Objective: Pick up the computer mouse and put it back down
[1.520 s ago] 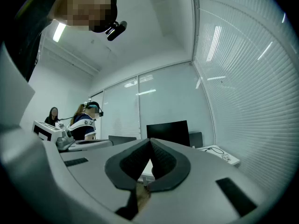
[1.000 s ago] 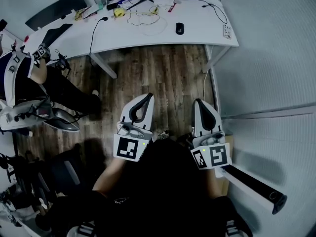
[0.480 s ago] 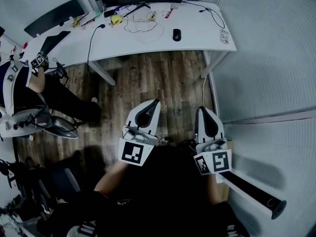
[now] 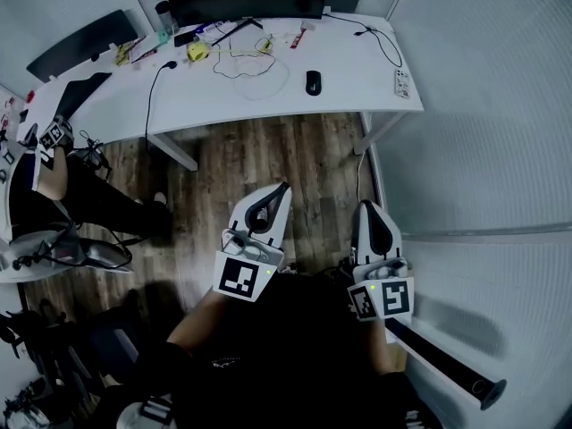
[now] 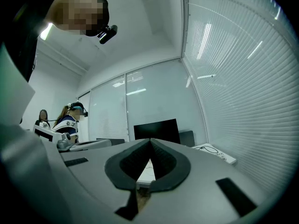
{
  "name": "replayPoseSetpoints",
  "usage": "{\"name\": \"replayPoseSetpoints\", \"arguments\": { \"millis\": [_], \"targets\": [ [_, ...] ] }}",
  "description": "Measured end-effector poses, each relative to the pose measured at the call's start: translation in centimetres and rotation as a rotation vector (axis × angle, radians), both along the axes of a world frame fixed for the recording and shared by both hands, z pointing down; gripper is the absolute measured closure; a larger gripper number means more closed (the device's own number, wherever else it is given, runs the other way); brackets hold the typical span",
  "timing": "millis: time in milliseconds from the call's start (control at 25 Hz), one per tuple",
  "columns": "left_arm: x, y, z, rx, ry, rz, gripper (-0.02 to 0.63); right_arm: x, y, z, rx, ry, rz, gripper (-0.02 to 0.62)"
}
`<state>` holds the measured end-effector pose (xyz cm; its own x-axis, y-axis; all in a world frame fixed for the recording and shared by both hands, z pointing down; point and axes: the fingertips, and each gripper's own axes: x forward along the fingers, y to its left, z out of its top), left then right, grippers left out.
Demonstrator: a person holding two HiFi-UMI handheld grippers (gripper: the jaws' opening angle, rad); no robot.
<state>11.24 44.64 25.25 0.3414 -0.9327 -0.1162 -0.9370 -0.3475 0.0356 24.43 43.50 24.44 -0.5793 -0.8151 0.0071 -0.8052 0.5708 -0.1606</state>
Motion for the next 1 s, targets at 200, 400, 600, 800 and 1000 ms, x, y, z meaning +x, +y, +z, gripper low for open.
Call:
{"name": "replayPoseSetpoints", "arguments": {
  "millis": [200, 400, 600, 800, 1000],
  "targets": [
    [-1.9, -4.9, 0.3, 0.002, 0.043, 0.042, 0.600, -2.6, -4.5, 0.4, -0.013, 0.006, -0.009, 0.597],
    [-4.9, -10.4, 0.2, -0.003, 0.085, 0.082, 0.600, -5.8, -9.6, 0.3, -0.020, 0.000, -0.008, 0.597],
    [-7.2, -14.9, 0.0, 0.004, 0.086, 0.138, 0.600, -8.6, -14.0, 0.3, -0.020, 0.009, 0.023, 0.597],
    [-10.4, -18.6, -0.2, 0.000, 0.105, 0.168, 0.600, -11.2, -17.6, -0.1, -0.009, 0.027, 0.065, 0.597],
    [-12.7, -21.4, 0.4, 0.005, 0.092, 0.144, 0.600, -12.2, -20.3, 1.0, -0.035, 0.029, 0.113, 0.597]
  ]
}}
